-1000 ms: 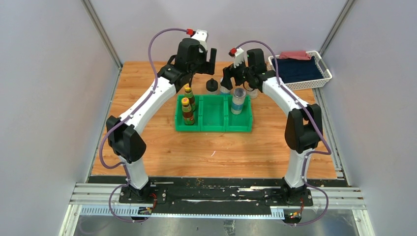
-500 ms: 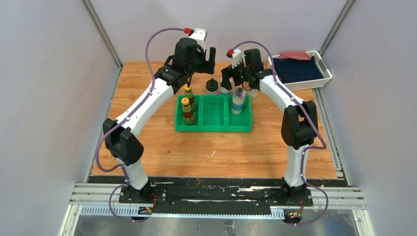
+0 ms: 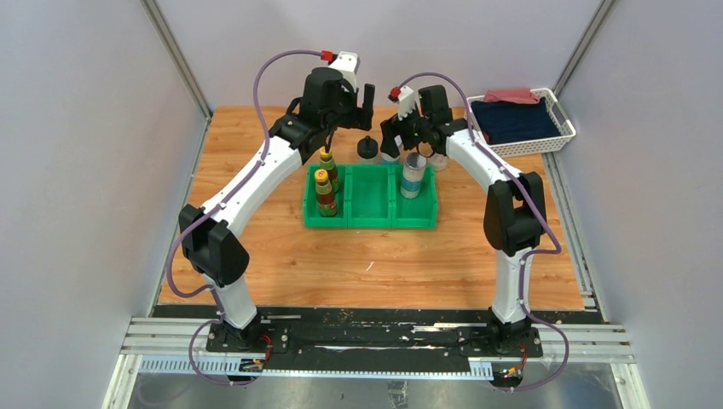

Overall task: Organize the condiment bottles
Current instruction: Pick up the bottle from the center of the board.

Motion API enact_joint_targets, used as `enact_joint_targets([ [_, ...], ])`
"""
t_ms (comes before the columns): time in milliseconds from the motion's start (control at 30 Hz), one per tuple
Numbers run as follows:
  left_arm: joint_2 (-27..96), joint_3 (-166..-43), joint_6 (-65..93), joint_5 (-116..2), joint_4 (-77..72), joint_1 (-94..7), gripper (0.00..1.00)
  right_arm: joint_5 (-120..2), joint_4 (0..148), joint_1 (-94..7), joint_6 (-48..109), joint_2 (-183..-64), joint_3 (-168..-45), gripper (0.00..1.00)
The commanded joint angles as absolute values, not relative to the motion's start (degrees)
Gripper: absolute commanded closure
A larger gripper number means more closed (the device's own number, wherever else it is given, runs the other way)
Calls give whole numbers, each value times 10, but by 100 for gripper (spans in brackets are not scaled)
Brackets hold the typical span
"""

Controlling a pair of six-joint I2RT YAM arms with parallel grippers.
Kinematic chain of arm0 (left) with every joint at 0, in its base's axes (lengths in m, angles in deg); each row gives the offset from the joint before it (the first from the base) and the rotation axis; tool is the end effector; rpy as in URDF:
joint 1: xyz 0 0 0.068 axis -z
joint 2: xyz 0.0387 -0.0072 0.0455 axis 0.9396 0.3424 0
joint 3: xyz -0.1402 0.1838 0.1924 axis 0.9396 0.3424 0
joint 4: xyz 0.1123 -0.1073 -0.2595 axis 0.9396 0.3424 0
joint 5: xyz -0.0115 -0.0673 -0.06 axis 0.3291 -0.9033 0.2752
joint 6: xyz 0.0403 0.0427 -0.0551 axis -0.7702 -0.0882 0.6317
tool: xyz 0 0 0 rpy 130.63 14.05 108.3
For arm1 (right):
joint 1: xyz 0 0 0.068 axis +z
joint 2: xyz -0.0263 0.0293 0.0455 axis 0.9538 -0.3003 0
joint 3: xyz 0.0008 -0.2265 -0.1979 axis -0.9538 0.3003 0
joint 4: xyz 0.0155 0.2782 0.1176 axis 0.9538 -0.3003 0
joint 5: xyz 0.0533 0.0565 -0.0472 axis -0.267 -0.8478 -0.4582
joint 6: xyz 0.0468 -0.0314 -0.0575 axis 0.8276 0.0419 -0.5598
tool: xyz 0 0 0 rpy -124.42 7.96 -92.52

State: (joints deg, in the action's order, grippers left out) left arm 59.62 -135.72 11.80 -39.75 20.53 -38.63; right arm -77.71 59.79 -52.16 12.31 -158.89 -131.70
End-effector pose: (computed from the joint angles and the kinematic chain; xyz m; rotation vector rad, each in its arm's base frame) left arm 0.4286 -0.2481 0.4289 0.2561 1.8850 -0.3318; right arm 0.5158 0.2248 0.2888 -0.8418 1.9090 0.5805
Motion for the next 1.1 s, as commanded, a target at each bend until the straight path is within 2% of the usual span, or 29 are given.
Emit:
enact_joint_targets([
  [0, 581, -1346, 116, -405, 191, -385, 11, -776, 583, -512, 116, -1606, -1343, 14],
  [400, 580, -1335, 117, -409, 183, -386, 11, -774, 580, -512, 115, -1621, -1354, 16],
  [533, 580, -1332, 118, -412, 182, -386, 11, -771, 579, -512, 115, -1625, -1356, 19],
  [833, 582, -1330, 119, -415, 179, -387, 11, -761, 575, -512, 113, -1630, -1362, 44],
  [1067, 584, -1329, 120, -416, 180, -388, 11, -758, 572, -512, 114, -1631, -1365, 69],
])
